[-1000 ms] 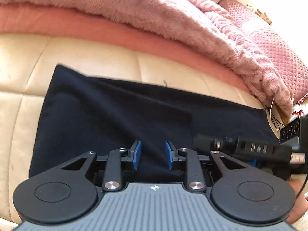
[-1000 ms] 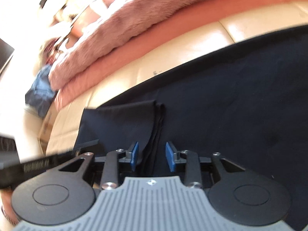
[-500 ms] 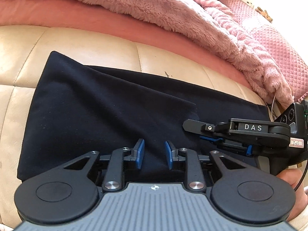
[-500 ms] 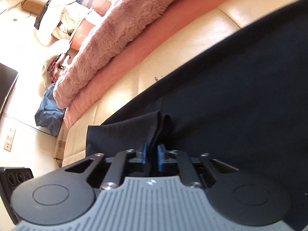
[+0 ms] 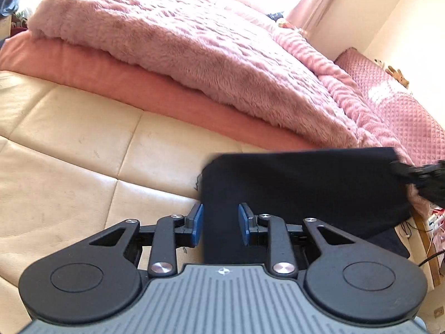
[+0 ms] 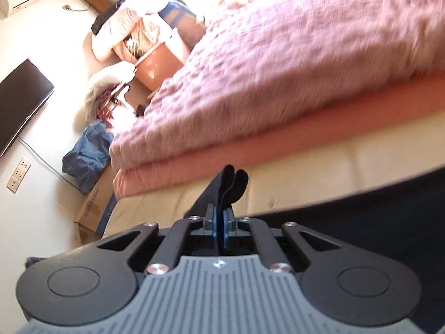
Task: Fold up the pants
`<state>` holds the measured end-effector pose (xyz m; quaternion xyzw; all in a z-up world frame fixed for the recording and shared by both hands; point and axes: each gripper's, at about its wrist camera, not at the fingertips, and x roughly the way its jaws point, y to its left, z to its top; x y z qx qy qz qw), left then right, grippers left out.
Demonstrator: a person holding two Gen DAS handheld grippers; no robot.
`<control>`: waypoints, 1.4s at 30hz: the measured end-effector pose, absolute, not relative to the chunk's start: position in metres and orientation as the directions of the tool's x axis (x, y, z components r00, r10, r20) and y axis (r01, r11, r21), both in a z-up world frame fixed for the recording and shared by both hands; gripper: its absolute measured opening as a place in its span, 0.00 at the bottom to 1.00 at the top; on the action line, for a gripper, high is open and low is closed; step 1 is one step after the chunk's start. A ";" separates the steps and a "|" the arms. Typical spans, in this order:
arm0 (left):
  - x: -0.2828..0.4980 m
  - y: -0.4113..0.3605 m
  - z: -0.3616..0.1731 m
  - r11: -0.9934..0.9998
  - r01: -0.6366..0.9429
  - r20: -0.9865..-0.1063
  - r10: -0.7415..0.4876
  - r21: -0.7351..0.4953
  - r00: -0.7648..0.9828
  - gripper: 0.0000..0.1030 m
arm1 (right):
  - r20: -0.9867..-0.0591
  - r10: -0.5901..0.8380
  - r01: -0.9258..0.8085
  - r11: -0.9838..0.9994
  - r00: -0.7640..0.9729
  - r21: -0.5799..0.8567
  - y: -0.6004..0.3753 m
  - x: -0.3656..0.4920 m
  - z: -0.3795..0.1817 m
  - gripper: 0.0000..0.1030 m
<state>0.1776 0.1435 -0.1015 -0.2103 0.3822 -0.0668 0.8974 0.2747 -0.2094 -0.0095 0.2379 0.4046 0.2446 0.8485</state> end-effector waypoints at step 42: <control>0.276 -0.050 -0.160 0.936 0.217 -0.789 -0.351 -0.277 0.504 0.23 | -0.762 0.035 0.167 0.968 0.647 0.186 -0.539 0.312 -0.118 0.00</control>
